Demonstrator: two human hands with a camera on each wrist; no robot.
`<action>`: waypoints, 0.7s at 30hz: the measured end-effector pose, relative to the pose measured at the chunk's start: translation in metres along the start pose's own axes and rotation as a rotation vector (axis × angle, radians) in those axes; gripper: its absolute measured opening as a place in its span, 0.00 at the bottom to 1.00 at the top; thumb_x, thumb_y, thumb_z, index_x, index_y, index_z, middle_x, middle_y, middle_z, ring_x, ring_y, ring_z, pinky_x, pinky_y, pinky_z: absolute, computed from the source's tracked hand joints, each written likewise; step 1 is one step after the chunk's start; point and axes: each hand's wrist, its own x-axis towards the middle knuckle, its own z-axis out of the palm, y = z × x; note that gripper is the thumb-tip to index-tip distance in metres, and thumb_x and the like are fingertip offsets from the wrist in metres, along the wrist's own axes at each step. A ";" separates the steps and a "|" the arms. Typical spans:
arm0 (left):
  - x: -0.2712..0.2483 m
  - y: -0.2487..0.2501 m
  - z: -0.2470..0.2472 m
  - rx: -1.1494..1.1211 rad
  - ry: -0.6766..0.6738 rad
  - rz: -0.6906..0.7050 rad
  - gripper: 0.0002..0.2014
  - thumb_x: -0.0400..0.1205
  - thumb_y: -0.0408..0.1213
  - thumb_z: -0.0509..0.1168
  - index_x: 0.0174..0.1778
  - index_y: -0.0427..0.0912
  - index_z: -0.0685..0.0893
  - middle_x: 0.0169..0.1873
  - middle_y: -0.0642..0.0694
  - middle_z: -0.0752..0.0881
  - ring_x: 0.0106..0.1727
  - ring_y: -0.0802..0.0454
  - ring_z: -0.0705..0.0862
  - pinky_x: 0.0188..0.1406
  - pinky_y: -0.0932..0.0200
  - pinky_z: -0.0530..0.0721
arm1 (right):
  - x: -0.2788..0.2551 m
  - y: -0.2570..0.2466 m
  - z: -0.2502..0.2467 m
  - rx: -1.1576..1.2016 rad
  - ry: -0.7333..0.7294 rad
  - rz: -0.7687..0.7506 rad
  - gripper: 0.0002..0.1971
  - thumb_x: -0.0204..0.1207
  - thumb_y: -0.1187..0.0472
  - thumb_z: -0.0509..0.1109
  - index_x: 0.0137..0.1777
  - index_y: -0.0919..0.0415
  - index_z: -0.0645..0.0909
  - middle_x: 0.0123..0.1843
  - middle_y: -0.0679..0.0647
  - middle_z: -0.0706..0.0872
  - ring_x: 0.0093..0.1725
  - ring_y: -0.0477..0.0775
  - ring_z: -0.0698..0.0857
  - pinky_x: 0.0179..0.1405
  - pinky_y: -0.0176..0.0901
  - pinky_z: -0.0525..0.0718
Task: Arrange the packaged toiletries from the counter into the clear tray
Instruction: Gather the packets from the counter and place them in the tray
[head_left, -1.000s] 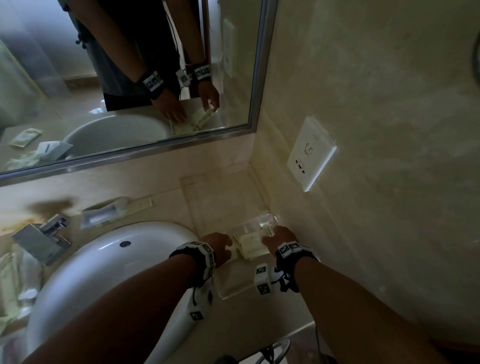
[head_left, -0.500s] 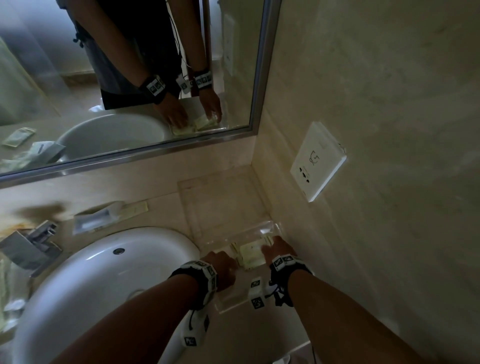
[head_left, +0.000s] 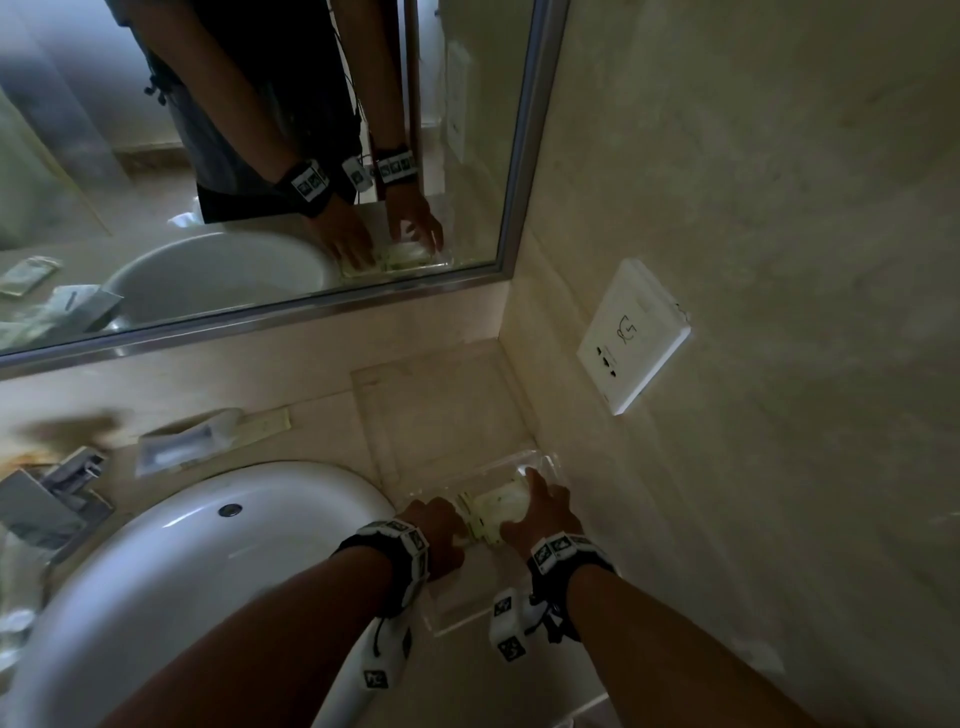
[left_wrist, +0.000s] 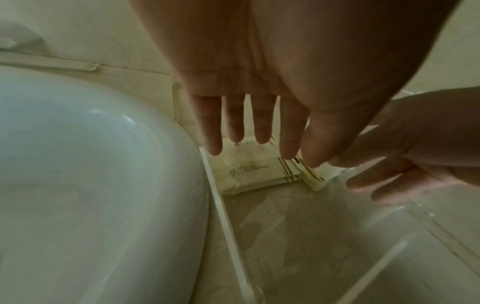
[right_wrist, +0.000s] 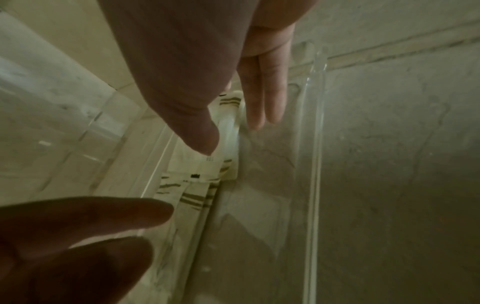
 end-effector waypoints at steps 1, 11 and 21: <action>-0.001 0.002 0.000 0.022 -0.007 0.015 0.26 0.81 0.54 0.64 0.76 0.52 0.74 0.76 0.46 0.68 0.73 0.42 0.72 0.73 0.49 0.74 | -0.002 -0.002 0.002 0.018 -0.003 -0.005 0.48 0.73 0.47 0.71 0.85 0.37 0.43 0.86 0.56 0.47 0.74 0.64 0.75 0.63 0.51 0.82; 0.001 0.012 0.015 0.200 -0.019 0.098 0.33 0.81 0.53 0.63 0.82 0.49 0.65 0.84 0.40 0.53 0.83 0.34 0.54 0.80 0.42 0.61 | -0.002 -0.024 0.015 -0.012 -0.094 -0.156 0.41 0.76 0.46 0.71 0.85 0.44 0.55 0.87 0.54 0.30 0.86 0.60 0.56 0.75 0.49 0.72; 0.003 0.012 0.016 0.208 -0.015 0.102 0.32 0.79 0.51 0.65 0.79 0.43 0.71 0.84 0.40 0.53 0.81 0.36 0.56 0.79 0.43 0.66 | -0.006 -0.006 0.010 -0.074 -0.033 -0.173 0.38 0.74 0.39 0.70 0.81 0.33 0.57 0.87 0.50 0.39 0.80 0.61 0.68 0.72 0.53 0.76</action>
